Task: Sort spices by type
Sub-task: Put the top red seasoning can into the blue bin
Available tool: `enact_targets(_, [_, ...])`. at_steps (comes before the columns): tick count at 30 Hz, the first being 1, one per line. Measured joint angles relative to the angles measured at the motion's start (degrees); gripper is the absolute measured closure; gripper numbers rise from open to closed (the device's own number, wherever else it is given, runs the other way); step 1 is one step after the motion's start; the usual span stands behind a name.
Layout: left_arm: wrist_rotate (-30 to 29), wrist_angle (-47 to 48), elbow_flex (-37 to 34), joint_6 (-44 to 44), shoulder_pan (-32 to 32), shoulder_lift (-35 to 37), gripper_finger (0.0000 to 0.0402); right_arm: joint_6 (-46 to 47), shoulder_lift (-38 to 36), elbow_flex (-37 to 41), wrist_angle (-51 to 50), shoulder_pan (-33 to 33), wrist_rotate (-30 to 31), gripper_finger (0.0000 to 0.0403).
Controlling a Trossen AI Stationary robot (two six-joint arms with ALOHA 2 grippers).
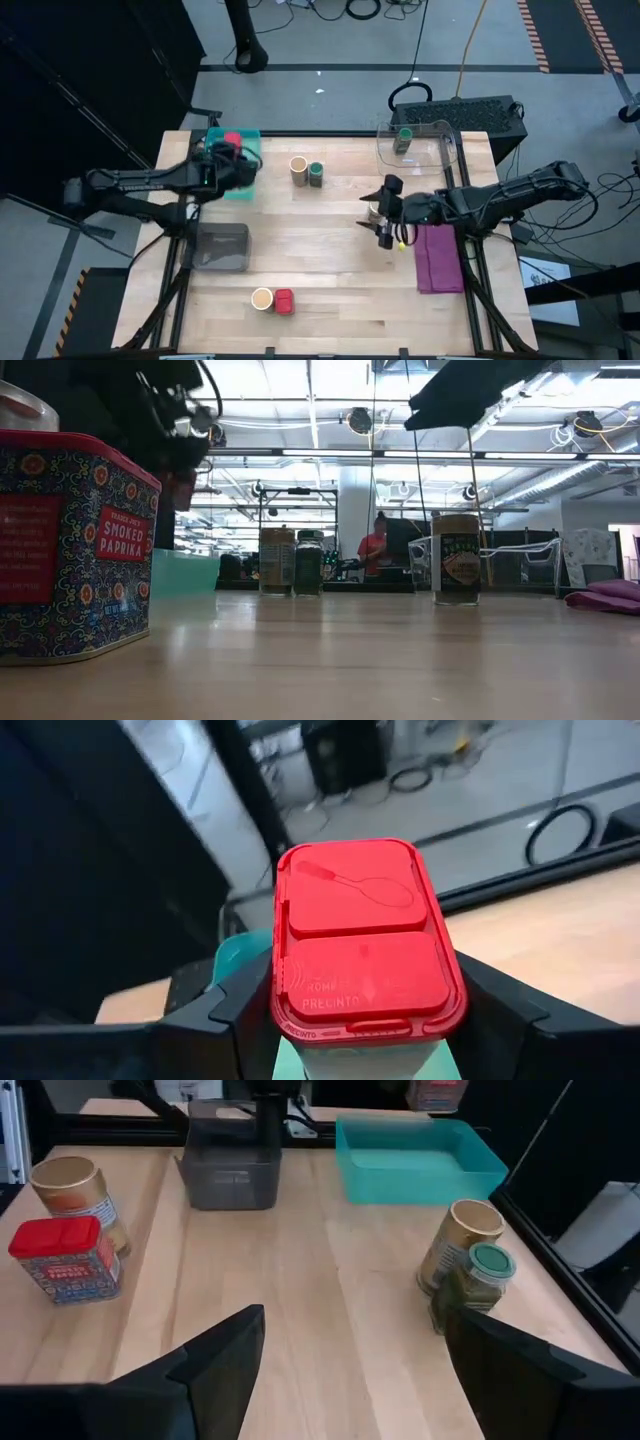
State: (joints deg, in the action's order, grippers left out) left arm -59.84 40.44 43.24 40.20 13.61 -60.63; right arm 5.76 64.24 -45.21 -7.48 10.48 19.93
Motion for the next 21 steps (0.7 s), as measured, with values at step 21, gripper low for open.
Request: enact_targets(21, [31.14, -16.32, -1.89, -20.77, 28.92, -3.86, 0.0180, -5.34, 1.90, -0.04, -0.62, -12.02, -10.02, 0.0110])
